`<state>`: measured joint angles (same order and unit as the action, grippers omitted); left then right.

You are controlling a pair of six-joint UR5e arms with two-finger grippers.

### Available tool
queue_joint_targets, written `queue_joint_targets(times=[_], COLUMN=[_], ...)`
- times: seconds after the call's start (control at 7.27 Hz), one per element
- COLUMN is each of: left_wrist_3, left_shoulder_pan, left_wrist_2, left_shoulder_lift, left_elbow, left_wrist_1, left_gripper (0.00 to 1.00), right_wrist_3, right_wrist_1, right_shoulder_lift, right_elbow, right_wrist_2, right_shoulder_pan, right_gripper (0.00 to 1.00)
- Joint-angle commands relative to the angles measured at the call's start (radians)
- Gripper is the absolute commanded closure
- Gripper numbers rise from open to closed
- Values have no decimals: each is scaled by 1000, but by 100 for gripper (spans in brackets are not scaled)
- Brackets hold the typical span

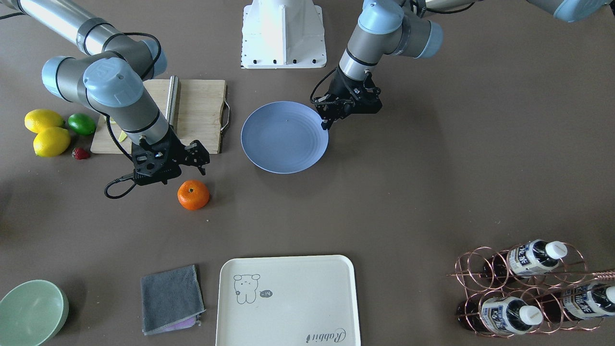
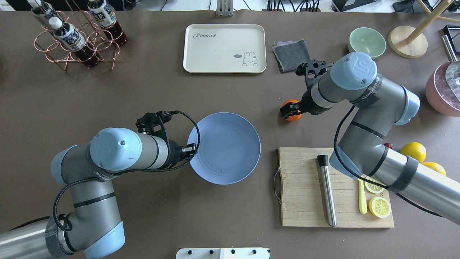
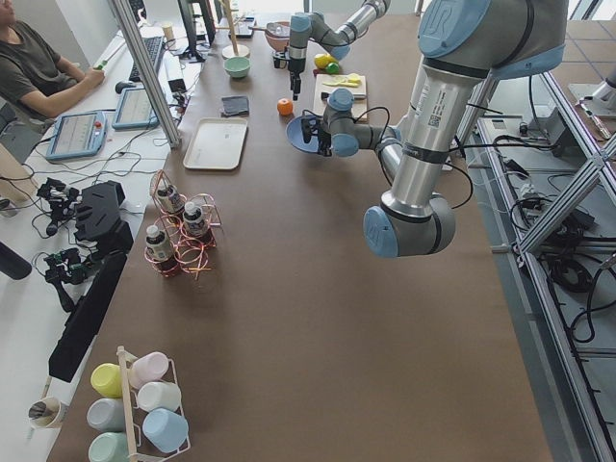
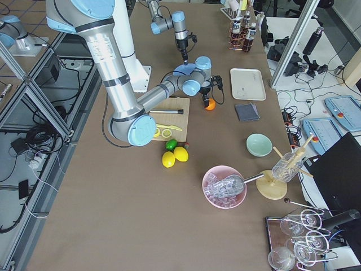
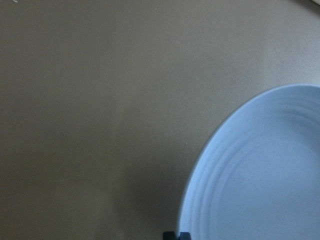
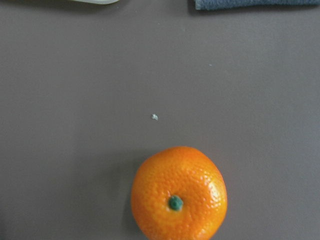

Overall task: Pick orange to plate
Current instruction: 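Lower the right gripper onto the orange and close on it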

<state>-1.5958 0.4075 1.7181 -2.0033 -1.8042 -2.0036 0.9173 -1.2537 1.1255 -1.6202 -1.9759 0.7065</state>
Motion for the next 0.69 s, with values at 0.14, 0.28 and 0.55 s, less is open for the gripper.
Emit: queue_joint_targets(times=[0.14,0.28,0.55], left_wrist_3=[4,5,5], left_shoulder_pan=[-4,-4,-4], left_wrist_2=[-2,-2,-2], left_shoulder_lift=[-3,-11,-22], left_elbow=[9,25,49], left_wrist_1=[0,0,-1], left_gripper=[100,100,100], right_wrist_3=[2,3,9], right_wrist_1=[0,0,0], right_shoulder_lift=[-73,-79,-81], right_elbow=[109,123,123], right_wrist_2=[43,46,45], right_shoulder_pan=[-5,-4,-4], right_gripper=[1,9,70])
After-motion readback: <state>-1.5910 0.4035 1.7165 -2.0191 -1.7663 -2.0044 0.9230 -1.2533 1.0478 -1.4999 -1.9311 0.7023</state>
